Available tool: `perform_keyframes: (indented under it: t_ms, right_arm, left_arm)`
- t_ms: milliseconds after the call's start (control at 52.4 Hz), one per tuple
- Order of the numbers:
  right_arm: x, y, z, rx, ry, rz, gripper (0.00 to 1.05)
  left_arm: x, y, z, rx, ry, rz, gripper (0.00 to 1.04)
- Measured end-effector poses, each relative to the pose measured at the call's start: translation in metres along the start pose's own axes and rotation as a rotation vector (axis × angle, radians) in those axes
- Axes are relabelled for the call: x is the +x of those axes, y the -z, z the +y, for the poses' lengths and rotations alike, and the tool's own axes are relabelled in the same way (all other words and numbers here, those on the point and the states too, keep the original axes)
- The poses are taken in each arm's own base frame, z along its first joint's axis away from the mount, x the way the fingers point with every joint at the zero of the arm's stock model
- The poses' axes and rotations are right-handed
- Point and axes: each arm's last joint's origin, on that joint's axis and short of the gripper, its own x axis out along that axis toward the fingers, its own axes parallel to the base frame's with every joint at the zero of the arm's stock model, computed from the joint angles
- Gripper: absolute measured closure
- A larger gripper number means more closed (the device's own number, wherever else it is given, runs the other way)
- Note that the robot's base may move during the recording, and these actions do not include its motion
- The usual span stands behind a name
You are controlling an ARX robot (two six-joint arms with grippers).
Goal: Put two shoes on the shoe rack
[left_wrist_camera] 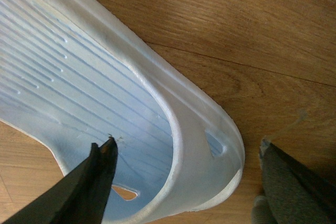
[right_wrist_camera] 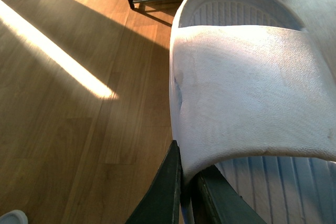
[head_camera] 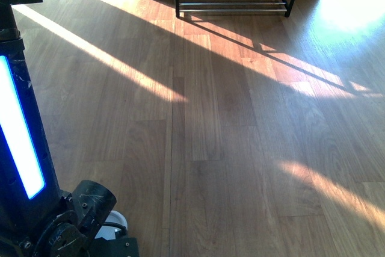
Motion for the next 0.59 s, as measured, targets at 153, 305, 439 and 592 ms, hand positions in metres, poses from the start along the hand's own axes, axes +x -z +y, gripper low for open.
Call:
perform_keyframes:
  t_ms: [153,305,439,592]
  right_arm:
    - [0.0,0.0,0.0,0.0,0.0,0.0,1.03]
    - [0.0,0.0,0.0,0.0,0.0,0.0,1.03]
    - [0.0,0.0,0.0,0.0,0.0,0.0,1.03]
    - [0.0,0.0,0.0,0.0,0.0,0.0,1.03]
  left_arm:
    - [0.0,0.0,0.0,0.0,0.0,0.0,0.46]
    - [0.0,0.0,0.0,-0.004,0.0,0.0,0.35]
    - [0.0,0.0,0.0,-0.003,0.0,0.0,0.1]
    - [0.0,0.0,0.0,-0.004,0.0,0.0,0.1]
